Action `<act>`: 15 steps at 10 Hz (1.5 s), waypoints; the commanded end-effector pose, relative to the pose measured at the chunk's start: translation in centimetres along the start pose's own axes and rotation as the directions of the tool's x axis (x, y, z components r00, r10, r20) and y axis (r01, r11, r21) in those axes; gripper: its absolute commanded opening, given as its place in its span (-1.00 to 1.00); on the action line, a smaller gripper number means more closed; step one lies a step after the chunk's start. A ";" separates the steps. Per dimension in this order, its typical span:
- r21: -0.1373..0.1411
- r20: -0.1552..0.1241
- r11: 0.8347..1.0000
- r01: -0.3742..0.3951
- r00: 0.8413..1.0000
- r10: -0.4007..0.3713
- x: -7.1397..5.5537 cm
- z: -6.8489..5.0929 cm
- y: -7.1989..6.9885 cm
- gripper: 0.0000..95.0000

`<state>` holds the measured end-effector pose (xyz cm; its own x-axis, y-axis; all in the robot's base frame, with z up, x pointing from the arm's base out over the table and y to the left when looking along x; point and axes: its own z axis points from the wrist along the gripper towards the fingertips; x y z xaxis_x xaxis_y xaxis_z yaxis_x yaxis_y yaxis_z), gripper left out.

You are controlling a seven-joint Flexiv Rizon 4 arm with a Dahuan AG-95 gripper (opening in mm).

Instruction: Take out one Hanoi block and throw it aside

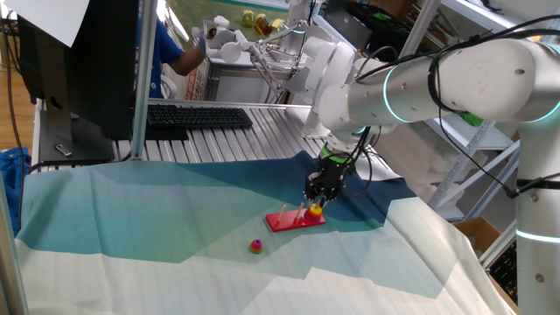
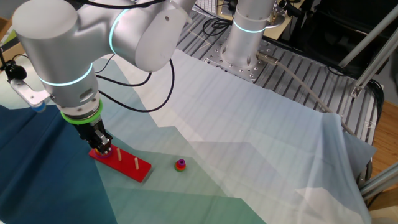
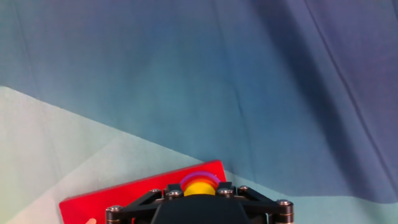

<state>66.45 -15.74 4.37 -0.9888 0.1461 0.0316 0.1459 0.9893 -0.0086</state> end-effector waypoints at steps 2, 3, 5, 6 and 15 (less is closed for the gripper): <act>0.010 -0.012 1.000 0.004 1.000 -0.003 0.8 -1.6 -0.3 -1.00; 0.014 -0.018 1.000 0.001 1.000 -0.001 1.2 -2.5 -0.4 -1.00; 0.028 -0.025 0.999 -0.014 1.000 0.015 2.3 -3.8 -0.2 -1.00; 0.031 -0.028 0.999 -0.026 0.999 0.026 2.8 -4.3 0.1 -1.00; 0.016 -0.008 0.999 -0.040 0.999 0.040 10.6 -3.7 -1.3 -1.00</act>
<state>55.76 -15.49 8.41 -0.9824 0.1847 0.0276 0.1840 0.9826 -0.0240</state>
